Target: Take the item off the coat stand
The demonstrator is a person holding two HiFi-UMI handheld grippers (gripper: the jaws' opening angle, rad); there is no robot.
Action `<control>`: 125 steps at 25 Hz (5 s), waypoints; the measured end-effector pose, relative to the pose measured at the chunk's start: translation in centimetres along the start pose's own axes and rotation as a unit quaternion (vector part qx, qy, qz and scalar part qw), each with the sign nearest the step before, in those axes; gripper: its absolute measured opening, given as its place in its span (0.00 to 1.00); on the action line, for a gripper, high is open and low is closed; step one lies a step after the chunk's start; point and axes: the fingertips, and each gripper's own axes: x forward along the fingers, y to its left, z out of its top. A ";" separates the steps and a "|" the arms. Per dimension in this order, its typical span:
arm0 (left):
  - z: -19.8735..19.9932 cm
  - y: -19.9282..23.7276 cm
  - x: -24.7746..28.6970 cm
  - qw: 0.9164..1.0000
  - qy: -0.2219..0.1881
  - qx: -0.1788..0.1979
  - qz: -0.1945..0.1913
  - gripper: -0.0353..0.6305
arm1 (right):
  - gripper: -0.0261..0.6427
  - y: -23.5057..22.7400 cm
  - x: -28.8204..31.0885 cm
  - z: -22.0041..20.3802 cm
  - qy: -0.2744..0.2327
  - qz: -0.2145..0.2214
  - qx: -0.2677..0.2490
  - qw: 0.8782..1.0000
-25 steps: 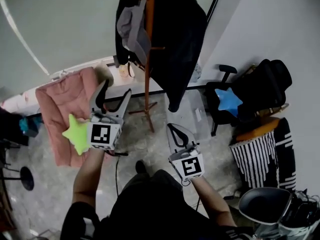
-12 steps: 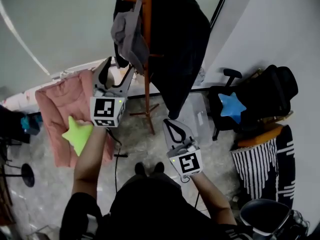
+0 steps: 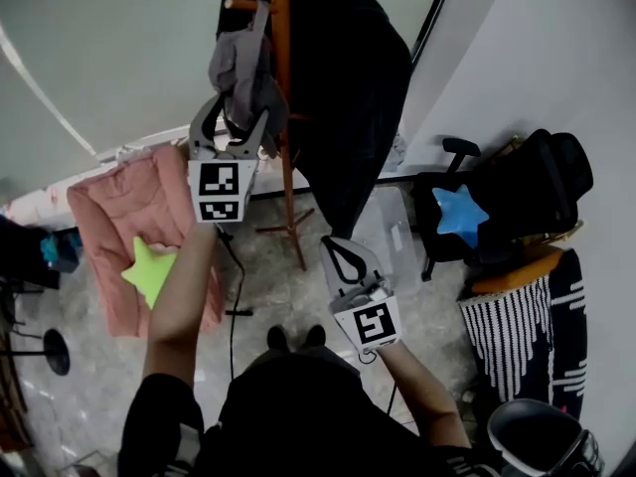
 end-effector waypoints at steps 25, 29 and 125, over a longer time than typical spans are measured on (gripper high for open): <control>-1.0 4.4 3.1 0.996 0.033 0.024 0.077 0.09 | 0.06 -0.6 -0.1 -0.9 0.001 0.003 0.012 1.000; 0.0 6.0 2.1 0.996 0.022 0.008 0.086 0.09 | 0.07 -0.3 -0.1 -1.0 0.003 0.005 0.016 1.000; -13.2 2.5 -32.2 0.985 0.047 -0.045 0.161 0.09 | 0.06 0.7 1.2 -3.7 0.008 -0.033 0.027 0.999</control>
